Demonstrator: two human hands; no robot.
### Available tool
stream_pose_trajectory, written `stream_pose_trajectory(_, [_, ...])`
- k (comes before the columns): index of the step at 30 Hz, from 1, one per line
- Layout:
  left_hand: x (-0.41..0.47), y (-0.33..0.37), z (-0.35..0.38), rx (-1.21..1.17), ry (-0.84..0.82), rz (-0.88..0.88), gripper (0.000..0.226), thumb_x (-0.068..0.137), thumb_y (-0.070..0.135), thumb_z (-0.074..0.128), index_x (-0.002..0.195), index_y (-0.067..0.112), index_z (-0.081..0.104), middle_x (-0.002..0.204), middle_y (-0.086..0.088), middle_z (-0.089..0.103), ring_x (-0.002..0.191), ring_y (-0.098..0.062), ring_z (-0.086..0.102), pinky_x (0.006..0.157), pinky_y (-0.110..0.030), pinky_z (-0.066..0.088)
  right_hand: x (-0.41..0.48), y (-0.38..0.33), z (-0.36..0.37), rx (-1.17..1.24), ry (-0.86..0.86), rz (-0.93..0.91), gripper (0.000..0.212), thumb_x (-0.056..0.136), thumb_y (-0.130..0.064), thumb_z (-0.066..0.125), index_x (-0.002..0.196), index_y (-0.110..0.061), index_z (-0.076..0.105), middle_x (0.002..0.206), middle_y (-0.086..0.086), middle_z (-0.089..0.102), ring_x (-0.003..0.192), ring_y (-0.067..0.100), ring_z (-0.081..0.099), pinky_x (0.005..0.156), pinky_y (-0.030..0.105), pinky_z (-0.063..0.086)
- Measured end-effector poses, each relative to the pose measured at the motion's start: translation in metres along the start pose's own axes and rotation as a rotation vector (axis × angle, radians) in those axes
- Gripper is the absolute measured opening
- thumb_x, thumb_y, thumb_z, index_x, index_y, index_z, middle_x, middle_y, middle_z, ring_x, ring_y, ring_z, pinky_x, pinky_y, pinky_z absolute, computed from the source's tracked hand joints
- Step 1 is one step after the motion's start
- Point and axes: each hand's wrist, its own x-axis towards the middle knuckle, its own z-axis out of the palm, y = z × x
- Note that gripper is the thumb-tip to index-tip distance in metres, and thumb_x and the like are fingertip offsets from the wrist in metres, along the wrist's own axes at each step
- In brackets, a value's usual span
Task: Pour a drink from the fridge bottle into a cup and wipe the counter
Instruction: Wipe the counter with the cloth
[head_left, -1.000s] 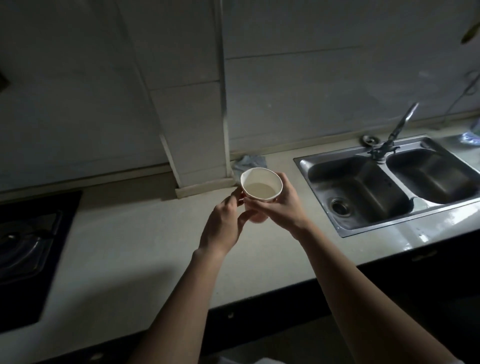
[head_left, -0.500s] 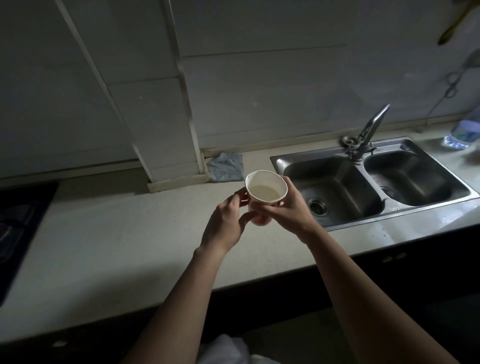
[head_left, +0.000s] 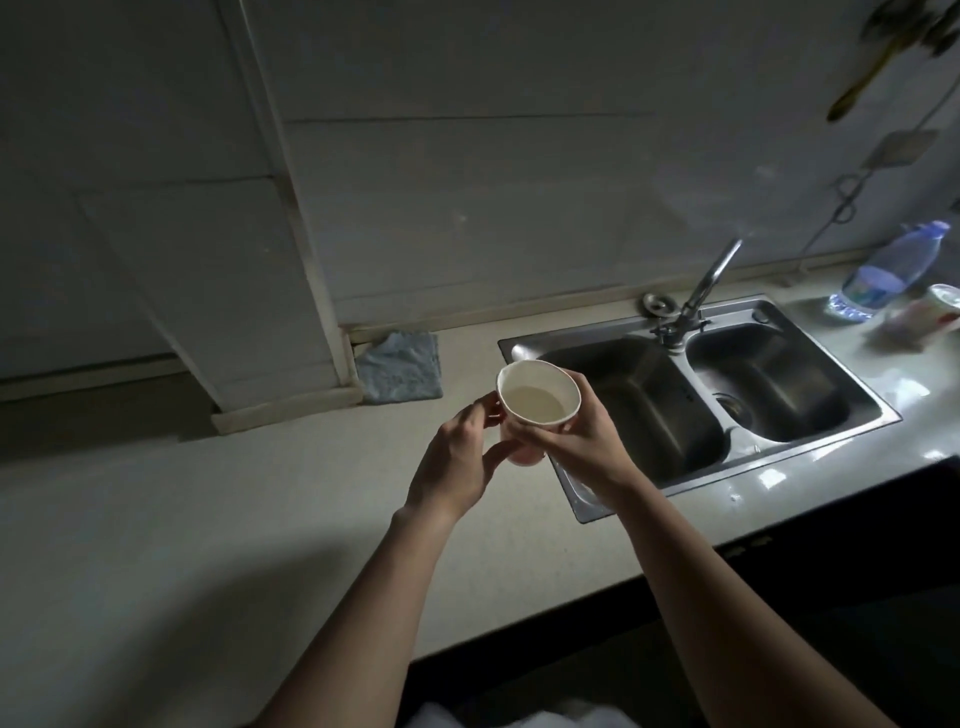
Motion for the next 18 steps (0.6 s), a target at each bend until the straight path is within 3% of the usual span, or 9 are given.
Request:
stream_pose_trajectory(5, [0.020,-0.008,0.011,0.043,-0.028,-0.052,0.057,0.088,0.029,0.070,0.138,0.016,0.048,0.129,-0.001,0.063,0.118,-0.012,0.059,0.094,-0.022,0.045,0.023,0.018,-0.005,0.072,-0.003,0.024,0.077,0.066,-0.030,0.090,0.130,-0.021,0.050,0.119,-0.002,0.063,0.110,0.015,0.062,0.093,0.047,0.054])
stream_pose_trajectory(10, [0.044,-0.005,0.030,0.072,-0.003,-0.135,0.055,0.086,0.026,0.072,0.136,0.016,0.050,0.127,0.000,0.064,0.116,-0.011,0.060,0.090,-0.016,0.042,0.055,0.039,-0.021,0.084,-0.085,0.029,0.079,0.067,-0.029,0.090,0.133,-0.020,0.048,0.120,-0.001,0.062,0.111,0.014,0.062,0.093,0.042,0.055])
stream_pose_trajectory(16, [0.077,0.012,0.054,0.105,0.090,-0.292,0.052,0.086,0.021,0.072,0.133,0.014,0.052,0.127,0.000,0.064,0.117,-0.011,0.058,0.084,-0.006,0.033,0.107,0.050,-0.047,0.088,-0.220,-0.011,0.077,0.063,-0.032,0.092,0.128,-0.022,0.051,0.115,-0.008,0.064,0.104,0.005,0.064,0.083,0.023,0.054])
stream_pose_trajectory(18, [0.091,0.016,0.058,0.134,0.113,-0.333,0.052,0.086,0.021,0.072,0.133,0.014,0.051,0.128,-0.001,0.064,0.118,-0.013,0.058,0.087,-0.011,0.035,0.126,0.047,-0.055,0.073,-0.252,-0.026,0.076,0.062,-0.036,0.092,0.126,-0.023,0.053,0.112,-0.009,0.065,0.102,0.002,0.064,0.080,0.018,0.053])
